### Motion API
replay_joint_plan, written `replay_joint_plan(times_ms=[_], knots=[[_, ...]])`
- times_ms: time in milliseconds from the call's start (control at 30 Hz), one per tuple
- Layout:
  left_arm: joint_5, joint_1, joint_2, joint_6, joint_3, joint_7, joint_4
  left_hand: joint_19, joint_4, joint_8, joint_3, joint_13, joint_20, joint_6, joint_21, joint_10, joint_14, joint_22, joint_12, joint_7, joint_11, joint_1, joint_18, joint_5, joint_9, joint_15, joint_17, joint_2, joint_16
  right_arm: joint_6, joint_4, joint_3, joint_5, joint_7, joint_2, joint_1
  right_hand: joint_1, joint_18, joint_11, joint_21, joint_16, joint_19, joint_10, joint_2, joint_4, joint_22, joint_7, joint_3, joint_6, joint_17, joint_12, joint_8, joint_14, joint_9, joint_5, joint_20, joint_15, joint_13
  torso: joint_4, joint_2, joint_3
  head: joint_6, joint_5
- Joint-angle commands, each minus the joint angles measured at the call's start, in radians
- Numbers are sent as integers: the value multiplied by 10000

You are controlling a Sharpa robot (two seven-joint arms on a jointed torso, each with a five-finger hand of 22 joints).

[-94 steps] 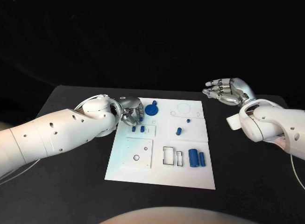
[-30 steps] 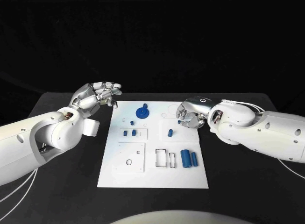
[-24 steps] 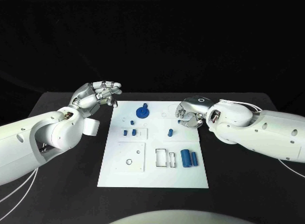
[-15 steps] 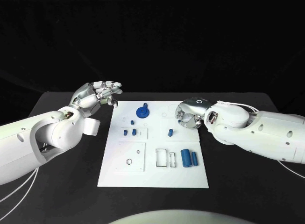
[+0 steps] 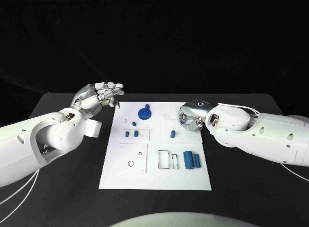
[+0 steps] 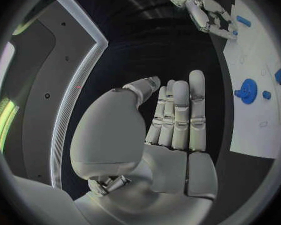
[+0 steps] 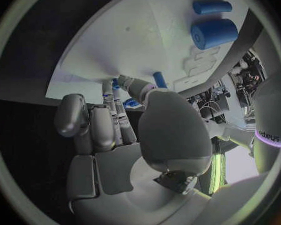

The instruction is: Assemble the parts on the task board

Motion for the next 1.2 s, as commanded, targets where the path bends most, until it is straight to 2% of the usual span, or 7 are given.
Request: replay_joint_plan(times_ms=[33, 333, 433, 567, 867, 1200], knots=[[8, -1, 14, 58, 4, -49, 27, 109, -44, -39, 8, -10, -2, -44, -40, -71, 47, -14, -69, 18, -20, 70, 59, 4, -13, 6, -13, 75, 44, 391, -12, -41, -170, -61, 45, -97, 77, -126, -48, 156, 86, 99, 209, 99, -1, 140, -48, 107, 150, 55, 89, 104, 93, 63, -111, -19, -71, 53, 5, 2, -4, -5, -11], [-23, -1, 17, 76, 3, -71, 36, 121, -55, -42, 15, -10, -1, -44, -39, -70, 55, -14, -75, 21, -18, 86, 59, 5, -14, 7, -13, 85, 51, 389, -43, -45, -457, -350, 165, -252, 221, -221, -246, 625, 244, 314, 715, 388, -104, 605, -237, 236, 536, 220, 217, 388, 126, 289, -482, -147, -227, 263, 11, 3, -2, -32, -10], [-48, -1, 14, 79, 3, -76, 38, 121, -55, -42, 15, -10, -1, -44, -39, -70, 55, -14, -75, 21, -18, 86, 59, 5, -14, 7, -13, 85, 51, 335, -47, -46, -594, -471, 185, -294, 295, -244, -276, 735, 277, 360, 771, 511, -163, 719, -261, 310, 562, 234, 196, 442, 130, 367, -698, -193, -262, 325, 12, 5, 0, -37, -4], [-66, -1, 10, 77, 2, -87, 34, 141, -85, -47, 30, -11, -2, -44, -36, -69, 67, -16, -88, 27, -16, 127, 61, 10, -14, 8, -13, 99, 62, 207, -48, -46, -766, -616, 194, -327, 338, -259, -289, 801, 289, 391, 800, 570, -202, 787, -263, 363, 568, 238, 187, 467, 130, 406, -757, -206, -271, 357, 3, 1, -3, -38, -13], [-150, -4, 9, 83, -1, -135, 25, 153, -106, -52, 39, -12, -2, -45, -34, -70, 71, -16, -97, 31, -13, 153, 61, 12, -15, 8, -14, 106, 68, -465, 138, -44, -959, -695, 50, -348, 404, -293, -287, 945, 309, 466, 817, 608, -285, 929, -249, 453, 538, 246, 159, 480, 130, 454, -713, -219, -275, 400, -5, -4, 6, -37, 15], [-169, -13, 17, 69, -7, -151, 5, 163, -126, -57, 50, -13, -2, -47, -32, -73, 73, -17, -108, 37, -9, 179, 61, 15, -16, 9, -15, 117, 71, -1265, 512, 2, -979, -592, -213, -282, 428, -329, -284, 1092, 327, 553, 833, 615, -328, 1065, -244, 502, 532, 265, 149, 491, 135, 481, -656, -223, -276, 425, -1, -15, -7, -5, 4]])
